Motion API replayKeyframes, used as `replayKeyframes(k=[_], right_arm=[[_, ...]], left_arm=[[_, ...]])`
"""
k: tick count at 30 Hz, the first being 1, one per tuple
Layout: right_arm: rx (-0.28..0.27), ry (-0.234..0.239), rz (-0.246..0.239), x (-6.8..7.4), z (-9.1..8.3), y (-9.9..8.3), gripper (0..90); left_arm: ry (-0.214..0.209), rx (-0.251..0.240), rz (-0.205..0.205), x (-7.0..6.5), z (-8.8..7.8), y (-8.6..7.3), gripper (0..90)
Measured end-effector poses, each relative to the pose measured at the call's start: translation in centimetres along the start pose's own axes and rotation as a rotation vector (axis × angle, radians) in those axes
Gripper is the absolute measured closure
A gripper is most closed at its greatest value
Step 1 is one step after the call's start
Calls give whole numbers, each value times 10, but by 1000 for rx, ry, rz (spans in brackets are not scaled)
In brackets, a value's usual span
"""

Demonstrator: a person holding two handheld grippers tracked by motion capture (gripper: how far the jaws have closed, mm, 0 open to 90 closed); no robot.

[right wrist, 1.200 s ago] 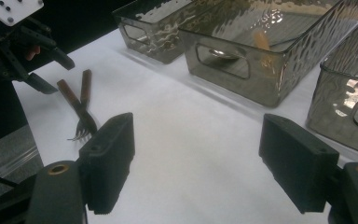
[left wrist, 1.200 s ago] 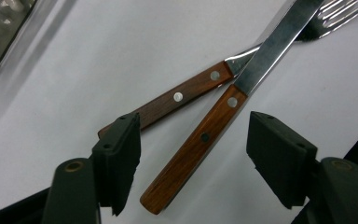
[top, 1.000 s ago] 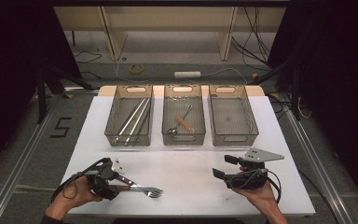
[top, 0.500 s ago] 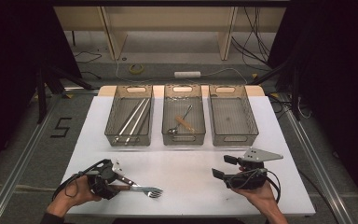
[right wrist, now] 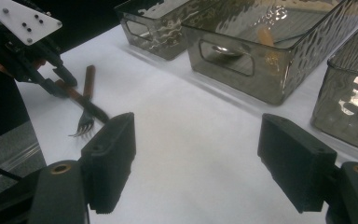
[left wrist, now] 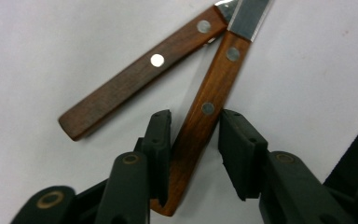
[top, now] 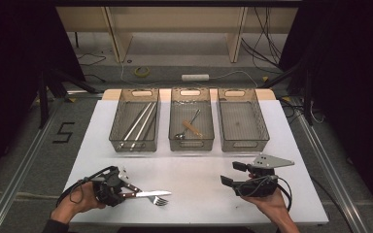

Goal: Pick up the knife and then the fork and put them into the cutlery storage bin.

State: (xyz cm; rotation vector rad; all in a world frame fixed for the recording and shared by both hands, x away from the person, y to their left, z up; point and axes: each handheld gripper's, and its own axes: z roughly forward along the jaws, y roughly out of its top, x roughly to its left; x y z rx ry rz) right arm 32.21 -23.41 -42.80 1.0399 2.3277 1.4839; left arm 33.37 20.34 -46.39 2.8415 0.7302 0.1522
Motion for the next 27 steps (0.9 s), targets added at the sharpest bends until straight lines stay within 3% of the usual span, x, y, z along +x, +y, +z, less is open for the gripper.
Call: replayKeyframes(k=[7, 16, 22, 27], right_arm=[[7, 3, -5, 0, 0, 0, 287], [7, 5, -6, 0, 0, 0, 287], [6, 9, -6, 1, 0, 0, 289], [3, 13, -10, 2, 0, 1, 289]], left_arm=[[-8, -4, 59, -4, 0, 0, 731], [-1, -11, 85, -4, -1, -1, 749], [-3, -9, 69, -4, -3, -1, 751], [-21, -40, 28, -5, -11, 1, 752]])
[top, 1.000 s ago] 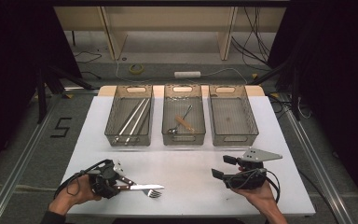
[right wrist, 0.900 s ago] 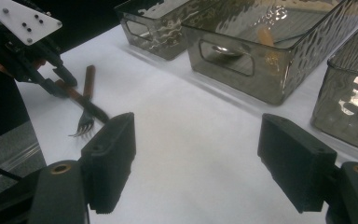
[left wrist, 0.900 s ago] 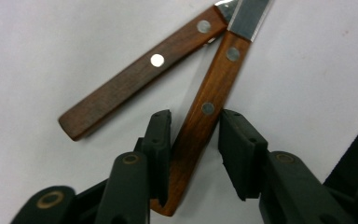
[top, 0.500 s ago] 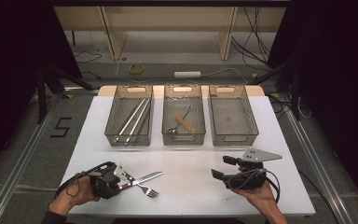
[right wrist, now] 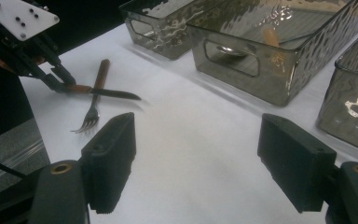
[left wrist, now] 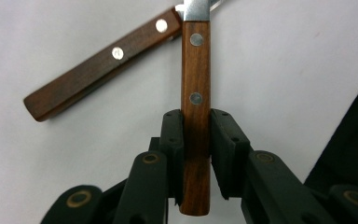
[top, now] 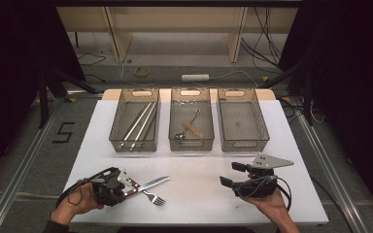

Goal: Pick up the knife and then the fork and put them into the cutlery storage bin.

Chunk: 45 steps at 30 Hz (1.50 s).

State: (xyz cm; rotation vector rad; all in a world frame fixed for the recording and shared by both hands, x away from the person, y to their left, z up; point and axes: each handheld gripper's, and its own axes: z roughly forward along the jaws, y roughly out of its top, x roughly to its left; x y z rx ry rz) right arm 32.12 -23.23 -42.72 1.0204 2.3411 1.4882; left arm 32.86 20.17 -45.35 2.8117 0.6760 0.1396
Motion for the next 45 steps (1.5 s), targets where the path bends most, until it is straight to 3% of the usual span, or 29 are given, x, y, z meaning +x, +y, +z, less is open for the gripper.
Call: replayKeyframes(k=[4, 11, 18, 26, 36, 45], right_arm=[[-4, 11, -5, 2, 0, 1, 289], [-5, 53, -49, 16, 6, 5, 288], [8, 79, -94, 32, 12, 9, 288], [37, 91, -185, 49, 21, 10, 290], [82, 86, -268, 57, 34, 9, 292], [149, 80, -397, 71, 51, 6, 323]], left_arm=[[-31, -23, -25, -5, -4, 7, 752], [-89, -63, -30, -18, -8, 26, 752], [-118, -61, -3, -23, -8, 51, 751], [-152, -62, 34, -26, -4, 86, 751], [-190, -64, 62, -27, -3, 118, 751], [-203, -43, 66, -30, 0, 122, 751]])
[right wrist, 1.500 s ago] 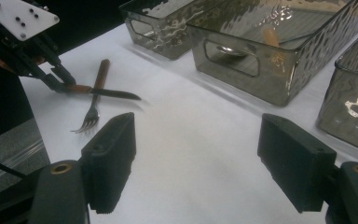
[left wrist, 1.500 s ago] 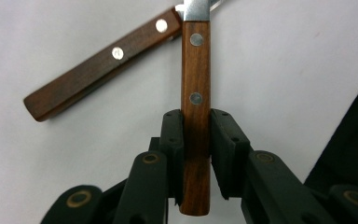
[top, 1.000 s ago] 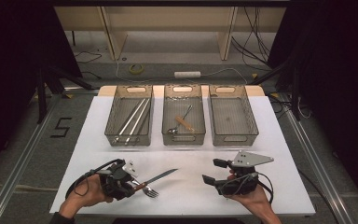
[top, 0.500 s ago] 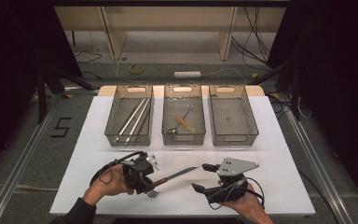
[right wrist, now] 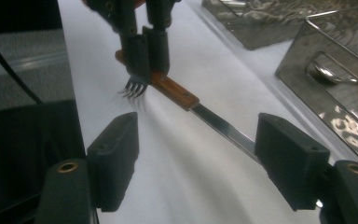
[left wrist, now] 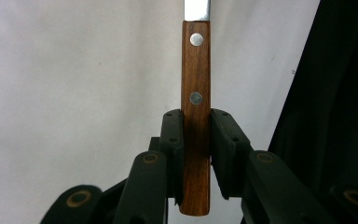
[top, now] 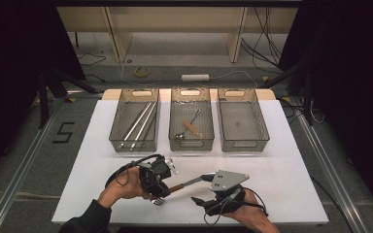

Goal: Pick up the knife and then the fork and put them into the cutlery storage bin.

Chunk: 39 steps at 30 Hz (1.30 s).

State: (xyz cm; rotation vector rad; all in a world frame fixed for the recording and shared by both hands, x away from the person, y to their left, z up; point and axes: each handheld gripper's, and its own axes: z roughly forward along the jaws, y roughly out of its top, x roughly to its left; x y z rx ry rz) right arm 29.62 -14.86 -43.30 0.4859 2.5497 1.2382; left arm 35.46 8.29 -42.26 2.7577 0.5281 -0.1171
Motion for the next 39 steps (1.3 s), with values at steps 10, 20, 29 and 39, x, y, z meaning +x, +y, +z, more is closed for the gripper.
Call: replayKeyframes(k=[10, 20, 29, 39], right_arm=[[53, -25, -135, 12, 16, 5, 371], [109, -47, -275, 23, 34, 8, 436], [160, -76, -410, 31, 43, 8, 526], [183, -83, -462, 36, 48, 7, 614]], left_arm=[[-16, 18, 12, -5, 0, 4, 751], [-26, 40, 24, -12, 2, 7, 751], [-25, 63, 49, -18, 3, 11, 750], [-28, 73, 60, -24, 5, 14, 750]])
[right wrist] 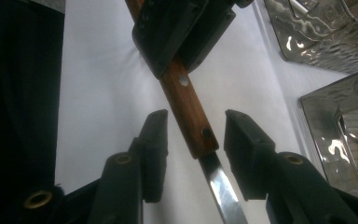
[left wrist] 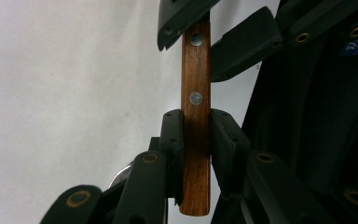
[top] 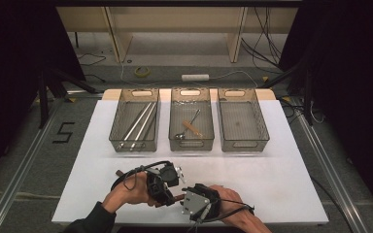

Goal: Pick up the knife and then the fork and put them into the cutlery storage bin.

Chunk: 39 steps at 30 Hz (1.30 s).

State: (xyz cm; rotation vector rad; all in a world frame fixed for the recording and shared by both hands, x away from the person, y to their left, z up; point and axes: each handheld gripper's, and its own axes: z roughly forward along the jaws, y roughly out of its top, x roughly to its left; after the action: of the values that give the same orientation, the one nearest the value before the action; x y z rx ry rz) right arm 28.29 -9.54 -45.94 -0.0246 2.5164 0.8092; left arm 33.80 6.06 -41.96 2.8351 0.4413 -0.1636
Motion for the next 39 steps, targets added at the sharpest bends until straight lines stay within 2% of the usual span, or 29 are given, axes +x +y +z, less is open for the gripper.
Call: replayKeyframes(k=[9, 14, 15, 16, 17, 25, 30, 31, 33, 35, 36, 37, 38, 39], right_arm=[[-2, -8, -33, 4, 4, 2, 690], [21, -6, -90, 6, 5, 2, 722], [33, -4, -114, 6, 4, 1, 731], [21, -7, -116, 6, 5, 2, 740], [31, 0, -146, 5, 5, 2, 751], [45, -23, -249, 7, 2, 3, 780], [55, -31, -229, 5, -1, 2, 784], [53, -34, -227, 4, -2, 2, 784], [41, -38, -231, 1, -4, 2, 784], [36, -56, -198, 2, -5, 2, 784], [59, -44, -239, -1, -7, 0, 784], [65, -43, -227, -1, -8, -1, 784], [63, -48, -239, -3, -8, -1, 784], [71, -51, -215, -2, -9, -3, 784]], left_arm=[[-10, 7, -5, -1, 1, 1, 750], [-13, 9, 0, -1, 0, 1, 749], [-14, 8, 7, -1, -1, 1, 749], [-15, 4, 9, -1, -1, 1, 749], [-15, -3, 10, -1, -2, 1, 749], [-11, -35, 26, -1, -5, 1, 746], [9, -84, 25, -1, -7, 1, 726], [15, -97, 22, 0, -8, 0, 704], [38, -112, 14, 0, -11, 0, 597], [49, -134, 3, 2, -14, -2, 497], [55, -148, -2, 2, -15, -3, 455], [67, -170, -8, 3, -17, -4, 398], [70, -182, -13, 4, -19, -5, 358], [78, -199, -19, 5, -21, -6, 340]])
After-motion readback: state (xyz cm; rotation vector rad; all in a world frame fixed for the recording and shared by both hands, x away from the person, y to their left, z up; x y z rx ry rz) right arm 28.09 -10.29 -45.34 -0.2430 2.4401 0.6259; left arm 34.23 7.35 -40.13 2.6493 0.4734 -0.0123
